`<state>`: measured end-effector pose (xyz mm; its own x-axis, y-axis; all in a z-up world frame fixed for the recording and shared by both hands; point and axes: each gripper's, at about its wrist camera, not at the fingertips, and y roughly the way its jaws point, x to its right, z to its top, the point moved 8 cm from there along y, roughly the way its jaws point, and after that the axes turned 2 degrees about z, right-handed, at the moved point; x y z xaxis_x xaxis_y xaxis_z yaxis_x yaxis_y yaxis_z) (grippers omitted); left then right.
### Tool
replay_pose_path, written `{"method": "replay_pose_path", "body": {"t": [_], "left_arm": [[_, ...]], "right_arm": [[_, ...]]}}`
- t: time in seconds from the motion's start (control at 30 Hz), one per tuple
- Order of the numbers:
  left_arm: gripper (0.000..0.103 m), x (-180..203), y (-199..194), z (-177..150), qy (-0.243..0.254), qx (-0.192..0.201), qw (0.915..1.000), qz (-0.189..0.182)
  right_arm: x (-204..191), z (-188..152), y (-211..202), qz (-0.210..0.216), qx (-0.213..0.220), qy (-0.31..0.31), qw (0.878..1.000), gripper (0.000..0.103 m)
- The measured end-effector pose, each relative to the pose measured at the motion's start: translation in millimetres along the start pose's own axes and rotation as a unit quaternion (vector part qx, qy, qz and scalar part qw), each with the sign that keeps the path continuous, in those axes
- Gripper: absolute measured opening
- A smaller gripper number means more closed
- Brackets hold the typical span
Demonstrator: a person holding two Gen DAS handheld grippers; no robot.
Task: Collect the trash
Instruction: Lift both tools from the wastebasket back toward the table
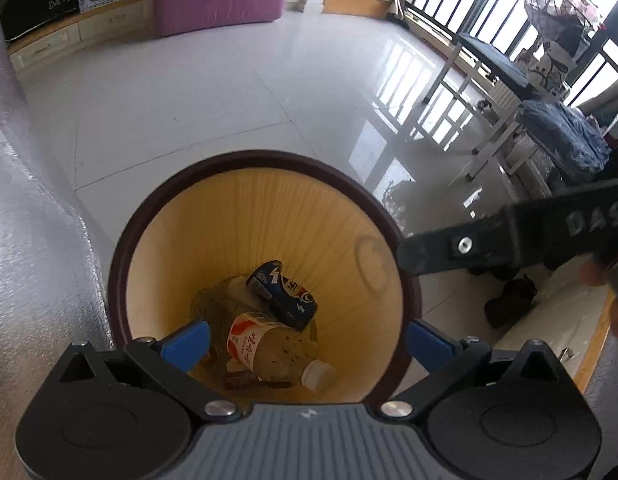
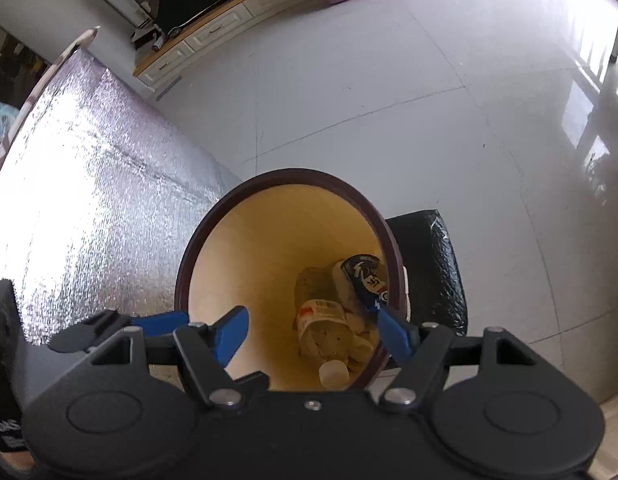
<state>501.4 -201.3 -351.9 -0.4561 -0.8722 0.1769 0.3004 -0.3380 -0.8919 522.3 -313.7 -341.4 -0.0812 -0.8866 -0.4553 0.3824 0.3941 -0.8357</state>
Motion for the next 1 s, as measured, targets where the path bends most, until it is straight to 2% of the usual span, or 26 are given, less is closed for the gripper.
{"method": "replay_pose_path", "body": {"t": [0.53,0.83,1.0], "left_arm": [[0.103,-0.7,-79.9,-5.0,-0.017,0.041,0.9985,0.032],[0.103,-9.7,-114.8,-23.4,-0.042,0.052,0.9958,0.062],[0.103,-11.1,-136.6,-34.3,-0.058,0.063,0.9938,0.071]], "right_arm": [[-26.7,-20.5,-44.5,-0.013,0.035,-0.033,0.999,0.084],[-33.9,-36.3,-86.6,-0.03,0.065,-0.054,0.996,0.088],[-35.9,-49.6,-108.9,-0.045,0.081,-0.062,0.994,0.094]]}}
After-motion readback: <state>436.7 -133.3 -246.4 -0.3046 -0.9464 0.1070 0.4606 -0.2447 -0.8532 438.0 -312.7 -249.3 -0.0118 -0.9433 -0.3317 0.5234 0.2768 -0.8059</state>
